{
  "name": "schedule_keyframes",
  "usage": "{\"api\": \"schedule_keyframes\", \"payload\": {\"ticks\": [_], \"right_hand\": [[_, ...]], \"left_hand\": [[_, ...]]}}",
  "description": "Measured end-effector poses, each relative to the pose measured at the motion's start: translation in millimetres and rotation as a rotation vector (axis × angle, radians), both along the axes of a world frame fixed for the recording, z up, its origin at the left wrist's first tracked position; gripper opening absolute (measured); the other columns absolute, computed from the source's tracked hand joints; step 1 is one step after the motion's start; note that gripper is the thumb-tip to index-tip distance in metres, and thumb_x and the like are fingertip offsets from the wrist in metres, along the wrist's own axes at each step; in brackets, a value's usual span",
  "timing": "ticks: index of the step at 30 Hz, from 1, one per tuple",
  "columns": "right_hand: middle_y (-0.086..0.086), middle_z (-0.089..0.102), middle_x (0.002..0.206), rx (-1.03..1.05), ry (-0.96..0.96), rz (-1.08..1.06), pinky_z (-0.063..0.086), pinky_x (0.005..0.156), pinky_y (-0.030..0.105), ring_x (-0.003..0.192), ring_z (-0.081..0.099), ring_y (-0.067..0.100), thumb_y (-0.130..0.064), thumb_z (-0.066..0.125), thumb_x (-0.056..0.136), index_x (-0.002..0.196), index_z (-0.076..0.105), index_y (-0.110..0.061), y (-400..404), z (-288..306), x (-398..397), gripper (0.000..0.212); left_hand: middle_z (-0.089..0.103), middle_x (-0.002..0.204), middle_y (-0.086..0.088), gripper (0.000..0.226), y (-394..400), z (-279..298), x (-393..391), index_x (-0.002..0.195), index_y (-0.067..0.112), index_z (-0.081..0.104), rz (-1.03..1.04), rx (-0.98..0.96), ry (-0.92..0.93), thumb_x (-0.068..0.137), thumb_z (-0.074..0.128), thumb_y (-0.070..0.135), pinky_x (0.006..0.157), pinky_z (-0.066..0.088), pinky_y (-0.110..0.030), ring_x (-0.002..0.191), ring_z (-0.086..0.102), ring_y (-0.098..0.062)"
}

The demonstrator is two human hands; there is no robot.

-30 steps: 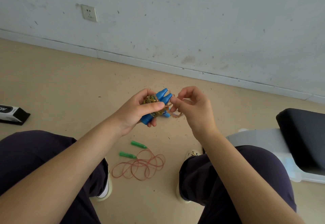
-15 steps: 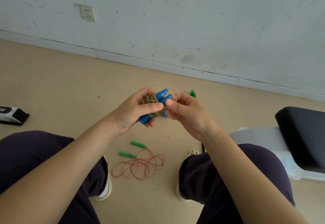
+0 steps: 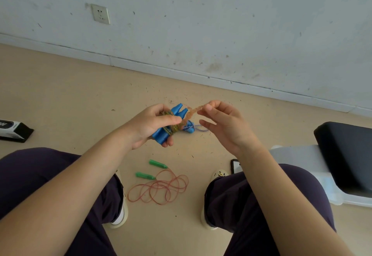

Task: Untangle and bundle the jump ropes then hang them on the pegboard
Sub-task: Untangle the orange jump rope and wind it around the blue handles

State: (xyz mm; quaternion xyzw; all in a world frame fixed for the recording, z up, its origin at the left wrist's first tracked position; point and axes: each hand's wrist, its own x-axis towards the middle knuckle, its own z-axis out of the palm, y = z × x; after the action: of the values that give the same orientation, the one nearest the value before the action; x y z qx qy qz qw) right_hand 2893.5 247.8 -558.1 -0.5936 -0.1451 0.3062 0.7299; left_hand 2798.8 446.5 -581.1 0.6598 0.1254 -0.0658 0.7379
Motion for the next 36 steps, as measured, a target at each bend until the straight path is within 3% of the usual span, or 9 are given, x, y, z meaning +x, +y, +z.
{"api": "schedule_keyframes", "payload": {"ticks": [3, 8, 13, 18, 24, 27, 30, 33, 36], "right_hand": [[0.008, 0.065, 0.084, -0.034, -0.062, -0.108, 0.055, 0.074, 0.029, 0.082, 0.065, 0.019, -0.006, 0.061, 0.094, 0.085, 0.056, -0.009, 1.7, -1.2, 1.7, 0.011], [0.006, 0.062, 0.065, -0.205, -0.205, -0.323, 0.049, 0.054, 0.027, 0.056, 0.057, 0.017, -0.008, 0.071, 0.089, 0.087, 0.057, -0.007, 1.4, -5.4, 9.8, 0.014], [0.002, 0.064, 0.062, -0.234, -0.208, -0.436, 0.046, 0.053, 0.027, 0.055, 0.056, 0.016, -0.012, 0.076, 0.085, 0.082, 0.059, -0.01, 0.7, -7.1, 13.5, 0.017], [-0.004, 0.065, 0.059, -0.312, -0.423, -0.38, 0.05, 0.052, 0.023, 0.053, 0.06, 0.01, -0.015, 0.077, 0.084, 0.079, 0.057, -0.014, 10.2, 3.3, 12.2, 0.021], [-0.002, 0.063, 0.063, -0.385, -0.332, -0.415, 0.05, 0.056, 0.027, 0.052, 0.057, 0.01, -0.023, 0.075, 0.086, 0.08, 0.059, -0.014, 27.9, -8.2, 59.9, 0.02], [0.0, 0.054, 0.063, -0.482, -0.316, -0.355, 0.044, 0.053, 0.026, 0.055, 0.05, 0.014, -0.027, 0.073, 0.087, 0.078, 0.058, -0.015, 44.6, -53.1, 77.2, 0.022], [0.004, 0.052, 0.058, -0.529, -0.123, -0.336, 0.038, 0.046, 0.026, 0.044, 0.046, 0.014, -0.021, 0.072, 0.089, 0.078, 0.054, -0.013, 55.4, -126.4, 86.5, 0.023], [0.008, 0.056, 0.057, -0.551, 0.087, -0.35, 0.041, 0.041, 0.025, 0.038, 0.05, 0.014, -0.015, 0.07, 0.091, 0.08, 0.054, -0.009, 57.4, -193.7, 97.0, 0.02], [0.012, 0.062, 0.066, -0.581, 0.183, -0.325, 0.048, 0.047, 0.027, 0.048, 0.059, 0.02, -0.014, 0.068, 0.092, 0.087, 0.055, -0.007, 66.6, -235.8, 117.6, 0.016]], "left_hand": [[0.074, 0.094, -0.019, 0.041, -0.2, -0.2, -1.2, 0.103, 0.006, 0.052, -0.046, -0.037, 0.02, 0.077, 0.073, 0.029, 0.047, 0.051, -0.034, 0.05, 0.063, -0.029], [0.066, 0.098, -0.033, 0.037, -2.9, -0.7, -0.1, 0.099, 0.006, 0.051, -0.05, 0.016, -0.002, 0.077, 0.072, 0.028, 0.045, 0.047, -0.032, 0.047, 0.06, -0.028], [0.073, 0.095, -0.016, 0.045, 2.7, -4.7, 0.7, 0.102, 0.007, 0.05, -0.137, -0.003, -0.014, 0.076, 0.077, 0.032, 0.048, 0.049, -0.032, 0.05, 0.062, -0.027], [0.071, 0.087, -0.009, 0.02, 14.6, -8.5, 5.0, 0.107, 0.01, 0.065, 0.071, 0.065, 0.05, 0.09, 0.071, 0.019, 0.051, 0.052, -0.033, 0.06, 0.068, -0.029], [0.075, 0.087, -0.004, 0.038, 28.3, -6.2, 33.8, 0.118, 0.02, 0.07, 0.148, 0.067, -0.021, 0.081, 0.08, 0.019, 0.055, 0.057, -0.03, 0.065, 0.07, -0.023], [0.074, 0.101, -0.005, 0.041, 32.3, -49.1, 54.3, 0.119, 0.022, 0.069, 0.343, 0.156, 0.071, 0.081, 0.082, 0.019, 0.058, 0.059, -0.031, 0.075, 0.07, -0.02], [0.072, 0.108, -0.008, 0.04, 29.1, -124.4, 71.6, 0.117, 0.018, 0.07, 0.451, 0.26, 0.215, 0.08, 0.084, 0.024, 0.066, 0.061, -0.035, 0.086, 0.069, -0.023], [0.072, 0.108, -0.008, 0.045, 29.6, -198.4, 88.8, 0.119, 0.02, 0.071, 0.387, 0.406, 0.336, 0.079, 0.083, 0.035, 0.083, 0.059, -0.041, 0.095, 0.069, -0.029], [0.069, 0.102, 0.004, 0.047, 37.7, -244.0, 110.8, 0.12, 0.021, 0.071, 0.339, 0.489, 0.404, 0.08, 0.08, 0.044, 0.076, 0.048, -0.028, 0.092, 0.064, -0.018]]}}
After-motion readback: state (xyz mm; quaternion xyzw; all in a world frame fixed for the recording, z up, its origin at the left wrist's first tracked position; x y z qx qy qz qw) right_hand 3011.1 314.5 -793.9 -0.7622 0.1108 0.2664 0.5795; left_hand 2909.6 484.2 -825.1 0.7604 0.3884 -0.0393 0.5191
